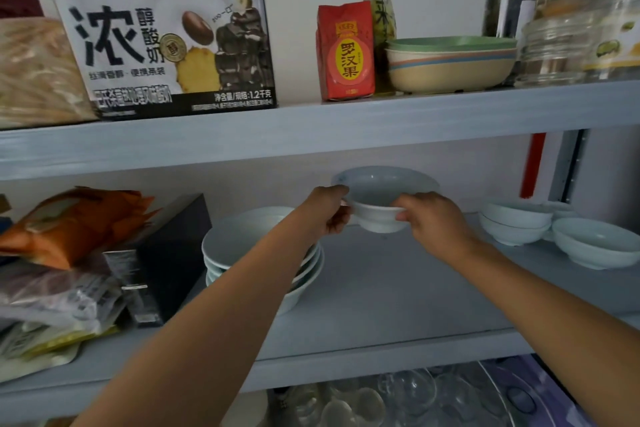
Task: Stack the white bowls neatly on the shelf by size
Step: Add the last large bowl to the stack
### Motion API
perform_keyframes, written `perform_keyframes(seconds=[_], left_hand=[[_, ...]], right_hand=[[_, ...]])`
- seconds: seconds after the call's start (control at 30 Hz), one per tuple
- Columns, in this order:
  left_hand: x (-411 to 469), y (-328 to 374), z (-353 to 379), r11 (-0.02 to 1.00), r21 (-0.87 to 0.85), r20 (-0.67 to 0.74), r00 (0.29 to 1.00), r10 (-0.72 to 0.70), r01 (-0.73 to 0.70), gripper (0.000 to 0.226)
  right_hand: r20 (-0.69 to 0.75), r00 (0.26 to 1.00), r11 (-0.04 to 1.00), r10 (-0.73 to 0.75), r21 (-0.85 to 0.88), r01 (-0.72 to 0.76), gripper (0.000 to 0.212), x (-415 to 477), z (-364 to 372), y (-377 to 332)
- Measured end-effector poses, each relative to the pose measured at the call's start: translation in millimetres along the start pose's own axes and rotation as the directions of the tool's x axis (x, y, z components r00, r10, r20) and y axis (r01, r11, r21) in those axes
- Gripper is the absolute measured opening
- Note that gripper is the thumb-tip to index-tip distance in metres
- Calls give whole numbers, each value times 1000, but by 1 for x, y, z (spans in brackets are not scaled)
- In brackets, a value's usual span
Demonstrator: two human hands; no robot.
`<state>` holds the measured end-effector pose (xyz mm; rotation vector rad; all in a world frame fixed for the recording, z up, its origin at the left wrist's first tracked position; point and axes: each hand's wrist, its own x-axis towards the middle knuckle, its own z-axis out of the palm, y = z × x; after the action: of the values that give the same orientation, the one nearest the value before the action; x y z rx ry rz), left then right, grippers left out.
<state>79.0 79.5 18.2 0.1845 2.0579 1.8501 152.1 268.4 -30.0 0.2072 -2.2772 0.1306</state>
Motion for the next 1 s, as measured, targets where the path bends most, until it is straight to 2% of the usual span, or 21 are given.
perform_keyframes(seconds=[0.07,0.17,0.37,0.57,1.0], left_hand=[[-7,0,-9,1000,-12,14,1000,17,-17,29],[-13,5,-23,995,-16,-19,995,101,-101,39],[-40,13,-57,978,-73,-98,977,188,-195,28],[-59,8,-89,976,-92,-175,968,178,-196,21],[-89,-14,-144,982,-76,-280,949,145,-172,28]], right_hand=[[-29,999,999,-38,10,38,26,7,-4,-12],[-58,997,998,-49,42,51,19,18,-6,-28],[-93,990,988,-110,95,119,11,37,-5,-61],[-65,987,978,-150,137,158,7,46,3,-94],[-31,974,937,-223,268,223,9,52,23,-151]])
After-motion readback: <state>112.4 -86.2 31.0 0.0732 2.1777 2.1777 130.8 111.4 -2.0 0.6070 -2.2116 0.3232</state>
